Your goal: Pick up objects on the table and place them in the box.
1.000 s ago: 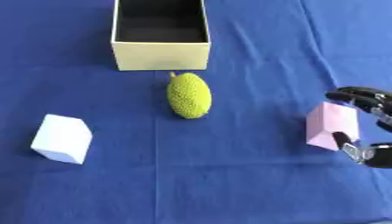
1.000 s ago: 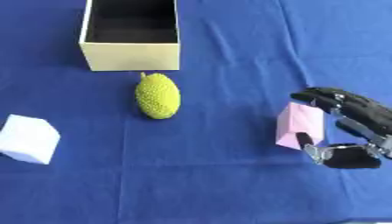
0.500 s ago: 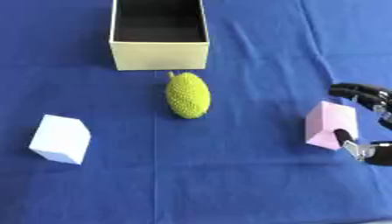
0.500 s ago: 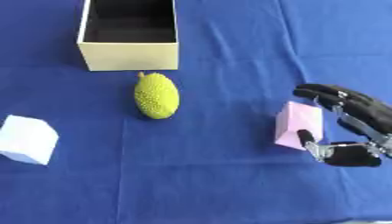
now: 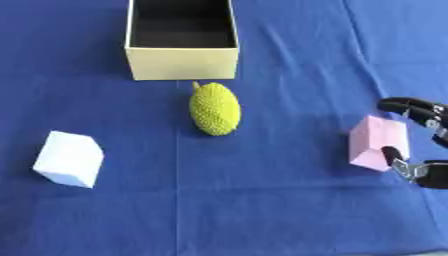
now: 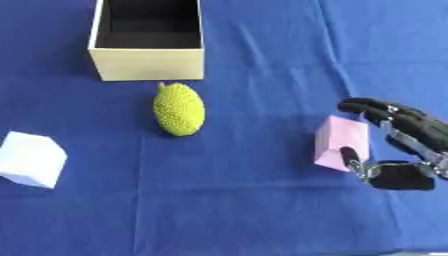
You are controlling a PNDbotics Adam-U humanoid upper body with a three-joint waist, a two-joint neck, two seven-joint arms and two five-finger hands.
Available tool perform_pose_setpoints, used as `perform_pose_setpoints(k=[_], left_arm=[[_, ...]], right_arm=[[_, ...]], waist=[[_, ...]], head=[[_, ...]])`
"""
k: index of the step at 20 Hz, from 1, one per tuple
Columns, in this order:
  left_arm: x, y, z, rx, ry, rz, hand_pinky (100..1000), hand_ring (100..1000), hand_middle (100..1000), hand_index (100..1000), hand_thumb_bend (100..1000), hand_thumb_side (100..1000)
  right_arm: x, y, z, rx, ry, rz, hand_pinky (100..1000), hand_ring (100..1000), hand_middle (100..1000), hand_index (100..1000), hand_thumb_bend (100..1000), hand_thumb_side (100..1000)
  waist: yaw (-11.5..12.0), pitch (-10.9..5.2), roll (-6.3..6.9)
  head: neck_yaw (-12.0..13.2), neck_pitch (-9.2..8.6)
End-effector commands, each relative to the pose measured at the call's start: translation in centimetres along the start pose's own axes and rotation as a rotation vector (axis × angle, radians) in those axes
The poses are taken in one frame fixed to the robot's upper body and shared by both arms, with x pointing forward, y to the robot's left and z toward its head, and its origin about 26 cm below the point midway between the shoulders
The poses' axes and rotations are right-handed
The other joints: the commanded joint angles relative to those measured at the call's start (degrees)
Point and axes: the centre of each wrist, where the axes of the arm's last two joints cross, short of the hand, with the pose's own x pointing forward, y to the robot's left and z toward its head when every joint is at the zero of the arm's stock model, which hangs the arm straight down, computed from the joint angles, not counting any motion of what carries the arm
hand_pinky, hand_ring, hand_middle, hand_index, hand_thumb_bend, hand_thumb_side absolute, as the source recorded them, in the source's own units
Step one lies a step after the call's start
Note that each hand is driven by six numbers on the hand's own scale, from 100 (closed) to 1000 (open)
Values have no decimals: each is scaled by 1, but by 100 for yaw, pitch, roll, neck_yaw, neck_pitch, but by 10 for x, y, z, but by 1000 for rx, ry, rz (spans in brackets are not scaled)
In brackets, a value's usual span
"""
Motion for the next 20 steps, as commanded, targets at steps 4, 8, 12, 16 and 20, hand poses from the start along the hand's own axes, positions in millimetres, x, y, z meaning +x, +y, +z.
perform_pose_setpoints(k=[4, 8, 12, 16, 20], left_arm=[[5, 1, -4, -11, -23, 3, 847, 709, 637, 786, 100, 601], [5, 1, -4, -12, -22, 5, 847, 709, 636, 786, 100, 601], [6, 0, -4, -14, -21, 7, 848, 710, 634, 785, 100, 601], [6, 0, -4, -15, -21, 10, 848, 711, 633, 784, 100, 601], [6, 0, -4, -16, -22, 13, 849, 712, 633, 784, 100, 601]], right_arm=[[-1, -5, 1, 28, 8, -5, 1000, 1000, 956, 1000, 100, 602], [-1, -4, 1, 52, 23, -19, 1000, 1000, 951, 1000, 100, 626], [0, -4, 0, 71, 30, -31, 1000, 1000, 944, 1000, 100, 650], [0, -3, 0, 87, 41, -28, 1000, 1000, 940, 1000, 100, 668], [1, -2, 0, 110, 56, -29, 1000, 999, 904, 1000, 100, 712]], waist=[[3, -87, 2], [7, -83, 5], [9, -73, 11], [12, -70, 14], [29, -67, 23]], head=[[5, -76], [6, -86], [9, -85], [2, -90], [-1, -103]])
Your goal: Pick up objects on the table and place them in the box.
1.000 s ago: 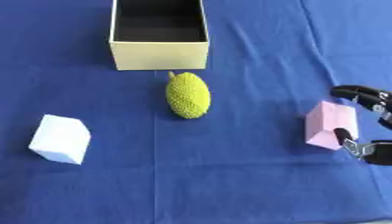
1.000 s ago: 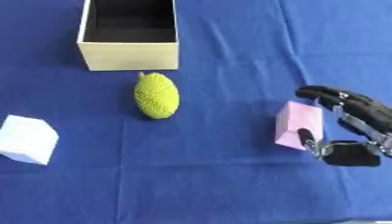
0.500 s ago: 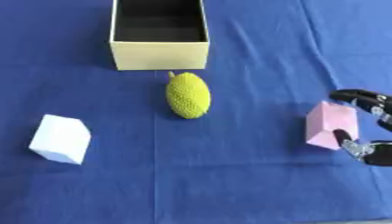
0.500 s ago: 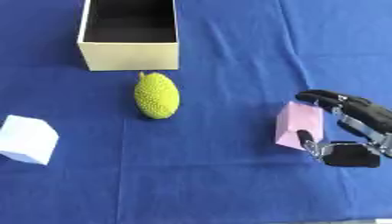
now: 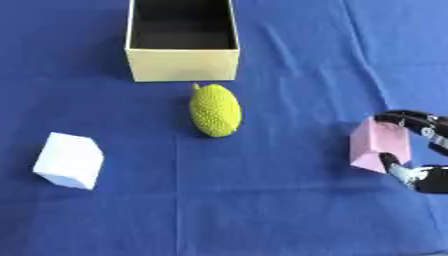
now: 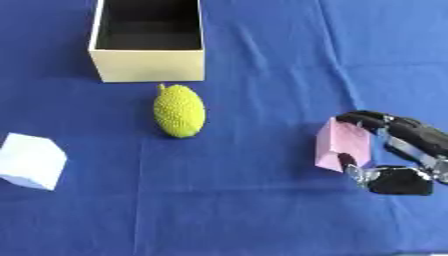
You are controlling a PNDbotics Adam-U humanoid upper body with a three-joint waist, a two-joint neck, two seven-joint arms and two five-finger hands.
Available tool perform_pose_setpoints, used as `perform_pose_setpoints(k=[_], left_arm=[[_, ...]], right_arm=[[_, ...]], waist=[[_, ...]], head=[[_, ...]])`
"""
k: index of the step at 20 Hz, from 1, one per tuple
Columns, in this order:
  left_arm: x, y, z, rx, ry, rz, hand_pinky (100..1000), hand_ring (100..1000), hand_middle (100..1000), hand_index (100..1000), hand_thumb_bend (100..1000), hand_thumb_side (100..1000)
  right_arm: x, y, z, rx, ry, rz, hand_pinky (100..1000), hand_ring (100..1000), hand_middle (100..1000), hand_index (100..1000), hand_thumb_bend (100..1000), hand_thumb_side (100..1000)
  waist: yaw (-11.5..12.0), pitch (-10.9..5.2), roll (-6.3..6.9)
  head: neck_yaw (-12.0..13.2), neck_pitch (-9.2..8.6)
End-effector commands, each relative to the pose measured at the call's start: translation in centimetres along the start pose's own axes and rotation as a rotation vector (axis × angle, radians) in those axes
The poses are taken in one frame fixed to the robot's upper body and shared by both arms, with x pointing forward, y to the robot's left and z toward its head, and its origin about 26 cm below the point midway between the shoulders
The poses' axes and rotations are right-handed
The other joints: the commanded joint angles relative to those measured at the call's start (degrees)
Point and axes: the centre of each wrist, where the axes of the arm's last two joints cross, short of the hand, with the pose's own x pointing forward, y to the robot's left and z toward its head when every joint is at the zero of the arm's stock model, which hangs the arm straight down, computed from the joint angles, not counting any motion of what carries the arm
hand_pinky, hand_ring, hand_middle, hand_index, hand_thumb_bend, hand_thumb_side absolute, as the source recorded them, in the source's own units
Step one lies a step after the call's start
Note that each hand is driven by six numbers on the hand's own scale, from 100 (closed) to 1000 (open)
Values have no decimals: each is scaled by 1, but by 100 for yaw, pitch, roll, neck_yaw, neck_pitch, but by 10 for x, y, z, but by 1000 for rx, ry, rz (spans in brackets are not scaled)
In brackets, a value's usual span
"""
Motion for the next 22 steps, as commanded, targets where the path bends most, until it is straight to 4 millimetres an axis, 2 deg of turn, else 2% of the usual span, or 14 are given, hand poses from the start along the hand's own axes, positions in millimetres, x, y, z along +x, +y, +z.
perform_pose_setpoints(k=[1, 5, 8, 9, 12, 16, 17, 18, 22], left_arm=[[6, 1, -4, -4, -27, 6, 849, 713, 633, 784, 100, 601], [6, 0, -4, -5, -24, 9, 850, 714, 633, 784, 100, 601], [6, 0, -4, -6, -23, 11, 850, 715, 633, 784, 100, 600], [6, 0, -4, -7, -22, 12, 850, 715, 634, 784, 100, 600], [5, 0, -4, -10, -18, 12, 851, 716, 633, 784, 100, 600], [5, -1, -4, -13, -14, 13, 851, 716, 633, 784, 100, 600], [5, -1, -4, -14, -13, 13, 852, 717, 633, 784, 100, 600], [5, -1, -3, -15, -12, 12, 852, 717, 633, 784, 100, 600], [5, -1, -3, -18, -7, 13, 852, 717, 634, 784, 100, 600]], right_arm=[[0, -4, 1, 20, 14, 18, 1000, 988, 887, 1000, 100, 720], [1, -3, 0, 43, 26, 2, 987, 930, 801, 1000, 100, 762], [2, -2, -1, 53, 35, -19, 954, 865, 715, 1000, 100, 748], [2, -2, -1, 53, 34, -27, 934, 826, 661, 1000, 100, 738], [3, -2, -2, 38, 24, -56, 884, 745, 535, 1000, 100, 641], [3, -3, -3, -14, 12, -94, 820, 606, 385, 1000, 100, 439], [4, -3, -3, -32, 10, -104, 805, 574, 350, 1000, 100, 457], [4, -3, -3, -48, 5, -110, 793, 553, 327, 1000, 100, 434], [4, -3, -4, -102, -4, -122, 775, 502, 270, 1000, 100, 220]], waist=[[7, -90, 15], [15, -82, 20], [23, -76, 28], [25, -75, 31], [29, -72, 39], [25, -72, 42], [24, -72, 41], [24, -72, 41], [22, -72, 37]], head=[[-2, -59], [-9, -61], [-16, -64], [-18, -65], [-22, -64], [-22, -64], [-20, -63], [-17, -63], [-17, -58]])
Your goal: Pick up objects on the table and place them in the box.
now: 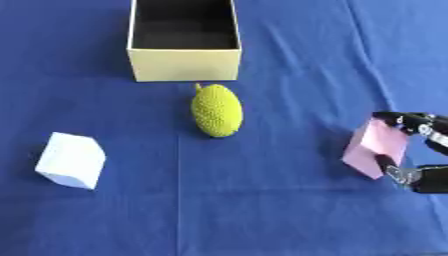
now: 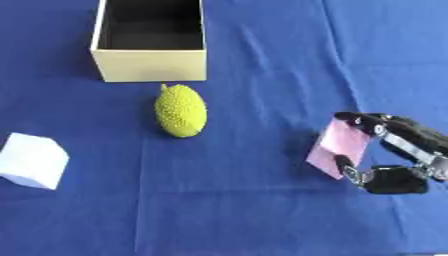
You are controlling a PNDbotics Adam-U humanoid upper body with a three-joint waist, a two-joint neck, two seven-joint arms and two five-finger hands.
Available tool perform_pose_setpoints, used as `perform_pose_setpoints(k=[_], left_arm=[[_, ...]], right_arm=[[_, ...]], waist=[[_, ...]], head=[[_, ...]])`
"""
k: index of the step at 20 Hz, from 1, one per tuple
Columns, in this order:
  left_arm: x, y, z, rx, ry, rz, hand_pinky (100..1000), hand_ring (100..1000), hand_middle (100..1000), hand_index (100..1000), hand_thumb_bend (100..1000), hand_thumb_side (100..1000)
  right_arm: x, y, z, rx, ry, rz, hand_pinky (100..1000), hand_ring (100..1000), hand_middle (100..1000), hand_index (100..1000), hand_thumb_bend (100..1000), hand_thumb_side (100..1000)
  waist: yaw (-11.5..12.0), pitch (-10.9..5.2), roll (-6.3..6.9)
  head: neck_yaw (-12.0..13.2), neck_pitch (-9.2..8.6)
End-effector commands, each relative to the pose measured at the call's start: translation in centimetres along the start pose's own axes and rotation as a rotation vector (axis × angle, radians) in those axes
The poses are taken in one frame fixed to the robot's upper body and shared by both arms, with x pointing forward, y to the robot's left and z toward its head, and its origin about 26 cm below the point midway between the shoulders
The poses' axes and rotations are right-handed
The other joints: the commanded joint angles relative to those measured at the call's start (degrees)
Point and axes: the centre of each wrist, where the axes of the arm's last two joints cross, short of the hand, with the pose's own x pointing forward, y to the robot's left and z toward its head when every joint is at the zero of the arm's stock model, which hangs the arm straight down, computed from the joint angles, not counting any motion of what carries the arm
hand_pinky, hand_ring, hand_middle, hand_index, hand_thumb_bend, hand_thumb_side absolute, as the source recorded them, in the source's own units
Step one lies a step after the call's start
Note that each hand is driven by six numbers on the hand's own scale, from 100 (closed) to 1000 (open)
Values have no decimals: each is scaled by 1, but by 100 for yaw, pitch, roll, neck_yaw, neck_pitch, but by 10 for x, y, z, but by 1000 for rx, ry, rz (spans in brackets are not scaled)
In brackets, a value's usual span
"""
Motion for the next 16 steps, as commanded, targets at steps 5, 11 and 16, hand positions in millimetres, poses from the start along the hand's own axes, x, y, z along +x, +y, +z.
perform_pose_setpoints(k=[5, 11, 16], left_arm=[[5, 1, -3, -12, -20, 1, 853, 718, 634, 784, 100, 600], [5, 2, -3, -17, -19, -1, 853, 719, 635, 784, 100, 599], [5, 2, -3, -23, -18, -2, 854, 721, 636, 784, 100, 599]], right_arm=[[2, -6, -1, -85, -35, -15, 781, 463, 234, 1000, 100, 170], [2, -13, -2, -118, -57, -17, 780, 457, 225, 1000, 100, 174], [5, -27, -5, -119, -94, 15, 779, 463, 232, 998, 100, 179]], waist=[[-12, -91, -5], [-11, -103, -10], [-8, -118, -21]], head=[[-12, -52], [-5, -49], [-11, -35]])
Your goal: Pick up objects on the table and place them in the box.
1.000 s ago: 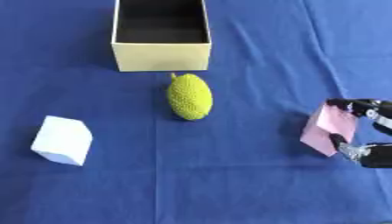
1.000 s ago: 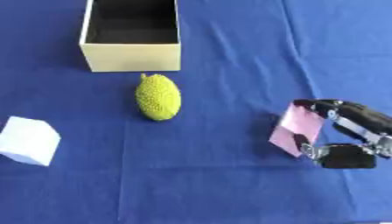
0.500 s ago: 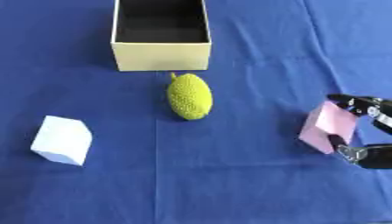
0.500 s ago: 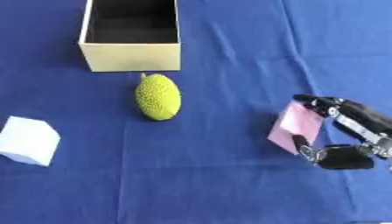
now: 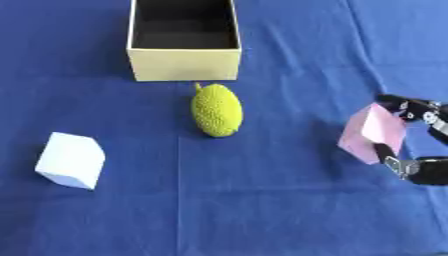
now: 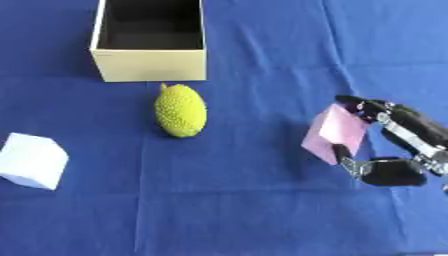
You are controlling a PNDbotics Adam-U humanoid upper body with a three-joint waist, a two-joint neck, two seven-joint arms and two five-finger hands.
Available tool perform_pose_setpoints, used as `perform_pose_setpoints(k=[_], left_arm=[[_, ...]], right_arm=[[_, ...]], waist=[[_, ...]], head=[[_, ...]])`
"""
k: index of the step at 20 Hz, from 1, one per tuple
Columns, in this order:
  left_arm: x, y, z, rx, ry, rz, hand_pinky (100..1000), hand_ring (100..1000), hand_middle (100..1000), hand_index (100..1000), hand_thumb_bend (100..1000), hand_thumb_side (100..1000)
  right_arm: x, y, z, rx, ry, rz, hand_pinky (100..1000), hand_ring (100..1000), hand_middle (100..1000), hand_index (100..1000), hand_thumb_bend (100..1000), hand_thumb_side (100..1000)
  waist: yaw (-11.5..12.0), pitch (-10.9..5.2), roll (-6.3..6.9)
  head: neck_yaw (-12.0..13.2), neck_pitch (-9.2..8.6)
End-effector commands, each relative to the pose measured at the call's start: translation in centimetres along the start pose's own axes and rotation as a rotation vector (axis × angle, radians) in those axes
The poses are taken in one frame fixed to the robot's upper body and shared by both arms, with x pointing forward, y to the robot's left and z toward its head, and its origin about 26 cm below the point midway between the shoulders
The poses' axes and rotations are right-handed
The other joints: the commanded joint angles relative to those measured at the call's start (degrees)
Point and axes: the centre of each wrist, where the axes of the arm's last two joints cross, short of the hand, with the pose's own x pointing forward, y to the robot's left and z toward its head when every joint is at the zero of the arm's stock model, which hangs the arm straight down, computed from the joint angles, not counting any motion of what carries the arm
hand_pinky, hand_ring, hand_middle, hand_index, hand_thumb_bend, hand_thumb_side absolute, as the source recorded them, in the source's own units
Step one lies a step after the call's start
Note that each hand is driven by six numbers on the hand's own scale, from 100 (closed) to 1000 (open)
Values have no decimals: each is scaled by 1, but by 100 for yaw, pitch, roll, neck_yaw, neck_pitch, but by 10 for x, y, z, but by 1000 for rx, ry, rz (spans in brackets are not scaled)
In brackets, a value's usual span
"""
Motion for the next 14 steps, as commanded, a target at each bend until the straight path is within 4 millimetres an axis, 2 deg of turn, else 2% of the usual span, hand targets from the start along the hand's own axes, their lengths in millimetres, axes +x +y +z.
perform_pose_setpoints(k=[1, 6, 11, 14], left_arm=[[6, 2, -4, -11, -24, -4, 854, 721, 636, 784, 100, 598], [6, 2, -6, -19, -34, -4, 853, 721, 637, 784, 100, 595], [9, 0, -13, -34, -72, 7, 851, 722, 638, 784, 100, 590], [11, -2, -18, -43, -92, 13, 850, 722, 638, 784, 100, 589]], right_arm=[[2, -20, -2, 1, -29, 50, 779, 464, 233, 997, 100, 181], [15, -55, -15, -1, -123, 120, 779, 472, 239, 994, 100, 152], [38, -90, -30, 5, -205, 180, 778, 475, 242, 983, 100, 138], [53, -104, -38, 11, -247, 192, 780, 477, 247, 942, 100, 142]], waist=[[-2, -121, -11], [22, -147, -28], [111, -172, -38], [174, -175, -49]], head=[[-15, -32], [-64, -67], [-156, -85], [-211, -98]])
